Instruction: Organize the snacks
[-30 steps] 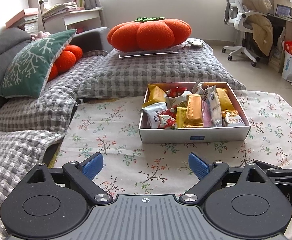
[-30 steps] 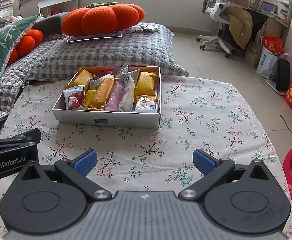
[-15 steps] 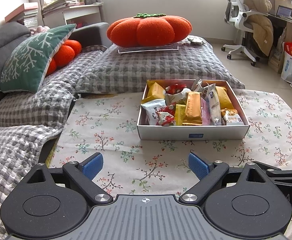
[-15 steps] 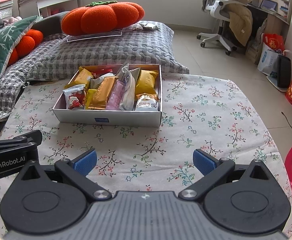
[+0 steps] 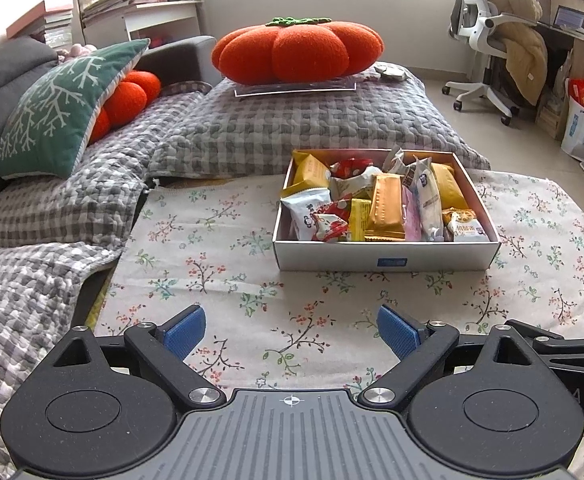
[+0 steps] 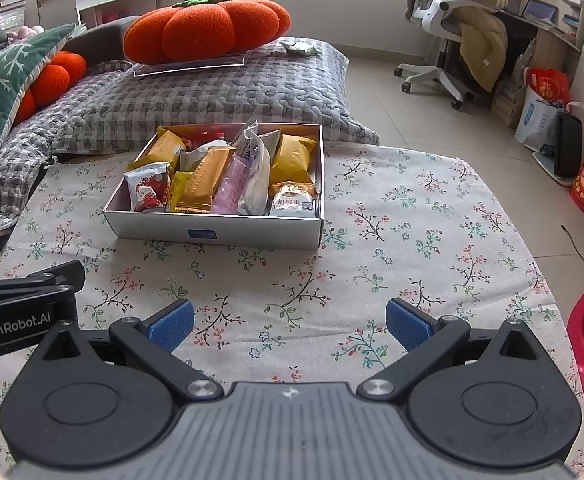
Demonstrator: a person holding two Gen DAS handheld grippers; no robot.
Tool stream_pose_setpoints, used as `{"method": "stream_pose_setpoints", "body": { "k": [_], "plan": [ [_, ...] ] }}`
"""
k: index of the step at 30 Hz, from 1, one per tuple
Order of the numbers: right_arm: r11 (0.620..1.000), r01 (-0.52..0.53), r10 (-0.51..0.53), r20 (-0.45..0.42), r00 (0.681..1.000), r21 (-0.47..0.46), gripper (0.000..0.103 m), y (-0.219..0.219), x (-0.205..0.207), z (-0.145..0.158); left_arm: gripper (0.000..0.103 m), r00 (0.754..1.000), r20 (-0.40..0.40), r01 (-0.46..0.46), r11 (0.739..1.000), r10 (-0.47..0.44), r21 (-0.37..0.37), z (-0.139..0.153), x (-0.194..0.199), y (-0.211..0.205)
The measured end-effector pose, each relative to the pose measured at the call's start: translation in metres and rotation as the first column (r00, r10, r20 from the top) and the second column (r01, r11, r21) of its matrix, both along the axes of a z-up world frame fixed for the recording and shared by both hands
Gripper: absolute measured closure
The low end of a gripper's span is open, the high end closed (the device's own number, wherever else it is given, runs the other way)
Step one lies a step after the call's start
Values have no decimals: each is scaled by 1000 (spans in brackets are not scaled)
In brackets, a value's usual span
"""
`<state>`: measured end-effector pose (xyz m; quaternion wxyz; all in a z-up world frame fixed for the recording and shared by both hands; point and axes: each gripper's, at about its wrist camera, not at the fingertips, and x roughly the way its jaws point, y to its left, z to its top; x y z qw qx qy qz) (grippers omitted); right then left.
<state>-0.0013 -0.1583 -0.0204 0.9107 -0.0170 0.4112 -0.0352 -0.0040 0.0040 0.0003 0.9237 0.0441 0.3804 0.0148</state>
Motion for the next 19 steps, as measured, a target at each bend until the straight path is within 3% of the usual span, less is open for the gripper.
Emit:
{"method": "stream_pose_setpoints", "body": {
  "k": [19],
  "plan": [
    [1000,-1,1,-5,1000,0,1,0,0,-1,9,1000,-4,0,1000,0,1,-1,0,0]
  ]
}}
